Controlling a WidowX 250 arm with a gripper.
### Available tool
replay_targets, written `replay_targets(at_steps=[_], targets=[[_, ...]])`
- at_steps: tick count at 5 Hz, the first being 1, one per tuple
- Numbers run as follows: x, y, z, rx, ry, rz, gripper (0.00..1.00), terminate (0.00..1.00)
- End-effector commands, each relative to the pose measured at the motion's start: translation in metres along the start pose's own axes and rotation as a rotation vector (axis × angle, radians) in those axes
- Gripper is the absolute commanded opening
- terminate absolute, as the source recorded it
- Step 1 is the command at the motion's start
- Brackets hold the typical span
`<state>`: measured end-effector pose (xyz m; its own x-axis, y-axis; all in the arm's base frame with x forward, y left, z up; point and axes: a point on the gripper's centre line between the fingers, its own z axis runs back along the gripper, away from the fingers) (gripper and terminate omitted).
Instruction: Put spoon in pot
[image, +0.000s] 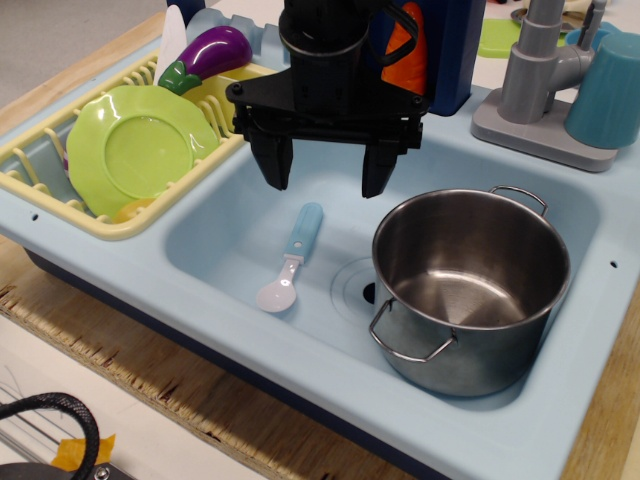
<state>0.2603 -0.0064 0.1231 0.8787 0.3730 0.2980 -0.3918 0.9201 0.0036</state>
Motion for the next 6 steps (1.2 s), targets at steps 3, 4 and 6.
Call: replay_targets(at_steps=[3, 4, 6], targets=[[-0.007, 0.008, -0.014, 0.024, -0.009, 0.166, 1.00, 0.00], [-0.008, 0.011, -0.023, 0.022, -0.026, 0.223, 1.00, 0.00], [-0.007, 0.015, -0.041, -0.004, -0.019, 0.271, 1.00, 0.00]])
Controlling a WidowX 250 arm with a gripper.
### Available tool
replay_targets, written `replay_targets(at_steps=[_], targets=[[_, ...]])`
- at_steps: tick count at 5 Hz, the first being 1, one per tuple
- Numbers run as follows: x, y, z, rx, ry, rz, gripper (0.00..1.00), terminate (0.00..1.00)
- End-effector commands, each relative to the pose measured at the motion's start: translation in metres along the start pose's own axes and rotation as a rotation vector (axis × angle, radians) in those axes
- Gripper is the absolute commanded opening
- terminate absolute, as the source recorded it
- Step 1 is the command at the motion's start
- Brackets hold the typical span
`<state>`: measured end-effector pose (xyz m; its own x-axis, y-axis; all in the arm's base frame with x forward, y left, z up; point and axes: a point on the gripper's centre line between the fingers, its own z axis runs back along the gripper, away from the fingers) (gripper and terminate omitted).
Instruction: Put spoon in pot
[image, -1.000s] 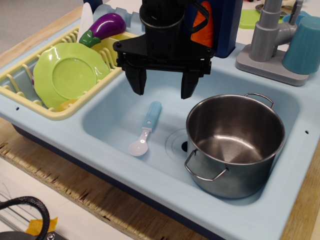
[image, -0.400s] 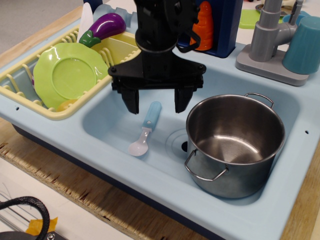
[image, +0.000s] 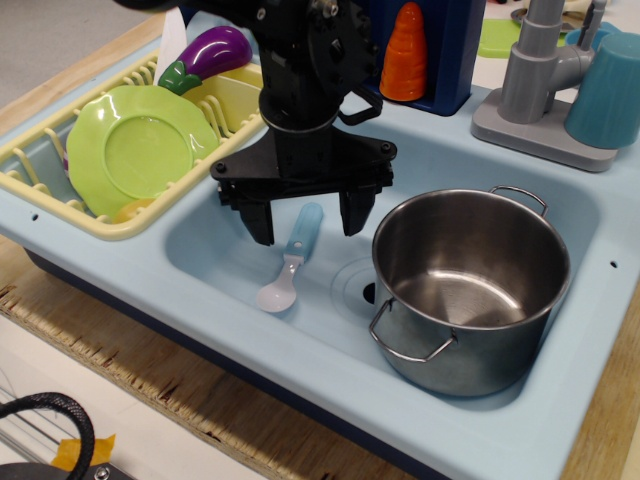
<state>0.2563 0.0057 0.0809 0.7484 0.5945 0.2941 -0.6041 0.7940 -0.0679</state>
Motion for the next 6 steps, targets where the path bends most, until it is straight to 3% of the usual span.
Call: replay_targets(at_steps=[1, 3, 4, 6], targets=[[0.008, 0.001, -0.008, -0.023, -0.006, 0.005, 1.00, 0.00], [0.006, -0.001, -0.024, -0.062, 0.017, -0.008, 1.00, 0.00], [0.006, -0.011, -0.032, -0.092, 0.047, -0.071, 0.00, 0.00], [0.004, -0.013, -0.029, -0.114, 0.071, -0.106, 0.00, 0.00]])
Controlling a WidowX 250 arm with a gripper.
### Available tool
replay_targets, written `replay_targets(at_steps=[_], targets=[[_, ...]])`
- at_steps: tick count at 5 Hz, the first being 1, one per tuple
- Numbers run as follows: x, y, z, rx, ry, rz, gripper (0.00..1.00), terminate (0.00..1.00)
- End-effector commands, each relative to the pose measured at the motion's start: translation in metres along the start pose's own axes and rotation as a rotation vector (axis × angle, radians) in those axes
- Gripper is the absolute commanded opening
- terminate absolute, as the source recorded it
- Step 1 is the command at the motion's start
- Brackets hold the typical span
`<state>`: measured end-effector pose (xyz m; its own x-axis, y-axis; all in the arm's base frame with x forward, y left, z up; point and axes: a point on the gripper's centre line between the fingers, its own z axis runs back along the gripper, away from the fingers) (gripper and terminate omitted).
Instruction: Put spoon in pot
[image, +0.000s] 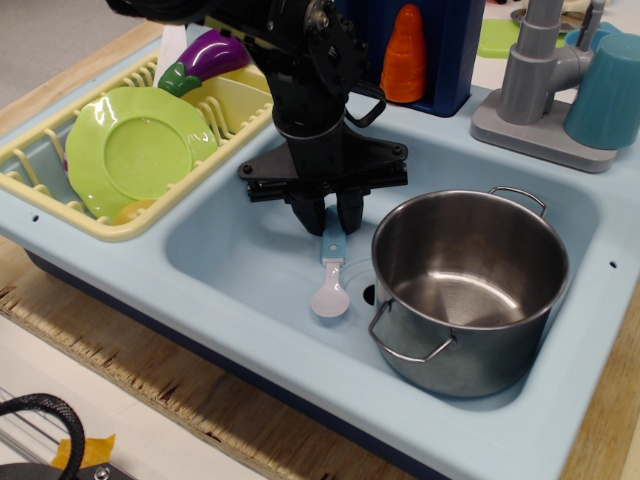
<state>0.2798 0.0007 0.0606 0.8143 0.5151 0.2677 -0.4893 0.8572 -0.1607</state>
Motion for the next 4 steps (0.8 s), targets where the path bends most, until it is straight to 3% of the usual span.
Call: replay_targets(at_steps=[1, 3, 4], targets=[[0.001, 0.006, 0.011, 0.029, 0.003, -0.033, 0.00, 0.00], [0.031, 0.003, 0.057, 0.100, -0.113, -0.084, 0.00, 0.00], [0.039, -0.002, 0.073, 0.105, -0.174, -0.082, 0.00, 0.00]])
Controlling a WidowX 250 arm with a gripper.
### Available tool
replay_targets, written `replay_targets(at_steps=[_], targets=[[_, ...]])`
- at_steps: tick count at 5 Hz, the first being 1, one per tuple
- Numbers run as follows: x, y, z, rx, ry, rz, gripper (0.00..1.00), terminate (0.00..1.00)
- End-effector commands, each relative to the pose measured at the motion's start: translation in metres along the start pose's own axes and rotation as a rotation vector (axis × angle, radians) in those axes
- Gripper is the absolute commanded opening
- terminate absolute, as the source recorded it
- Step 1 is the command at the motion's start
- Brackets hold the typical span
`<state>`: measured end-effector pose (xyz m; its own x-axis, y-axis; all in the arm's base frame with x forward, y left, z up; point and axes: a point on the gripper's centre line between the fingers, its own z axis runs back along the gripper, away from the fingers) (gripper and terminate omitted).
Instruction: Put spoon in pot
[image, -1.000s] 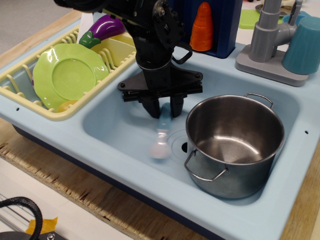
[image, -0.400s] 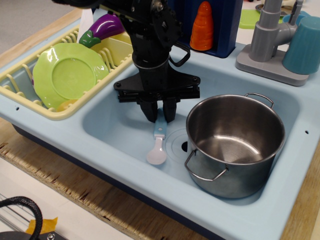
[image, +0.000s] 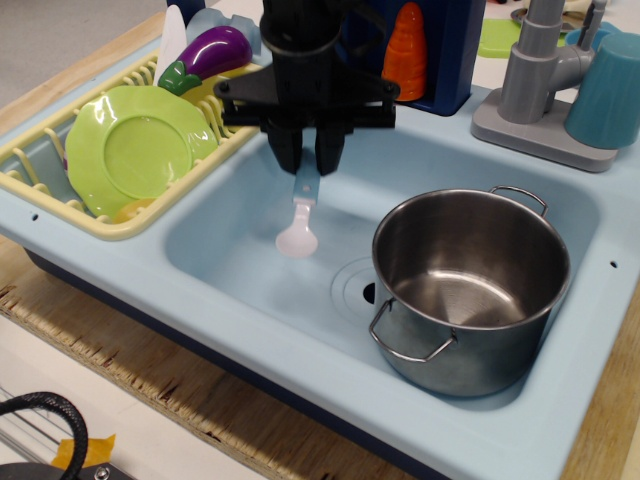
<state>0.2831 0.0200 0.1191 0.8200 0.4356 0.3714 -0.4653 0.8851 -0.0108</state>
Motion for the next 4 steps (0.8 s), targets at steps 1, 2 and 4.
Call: replay_targets(at_steps=[1, 2, 4], targets=[[0.021, -0.011, 0.037, -0.026, -0.143, 0.050, 0.00, 0.00], [0.019, -0.025, 0.052, -0.046, -0.200, 0.131, 0.00, 0.00], [0.011, -0.053, 0.077, -0.080, -0.268, 0.247, 0.00, 0.00]])
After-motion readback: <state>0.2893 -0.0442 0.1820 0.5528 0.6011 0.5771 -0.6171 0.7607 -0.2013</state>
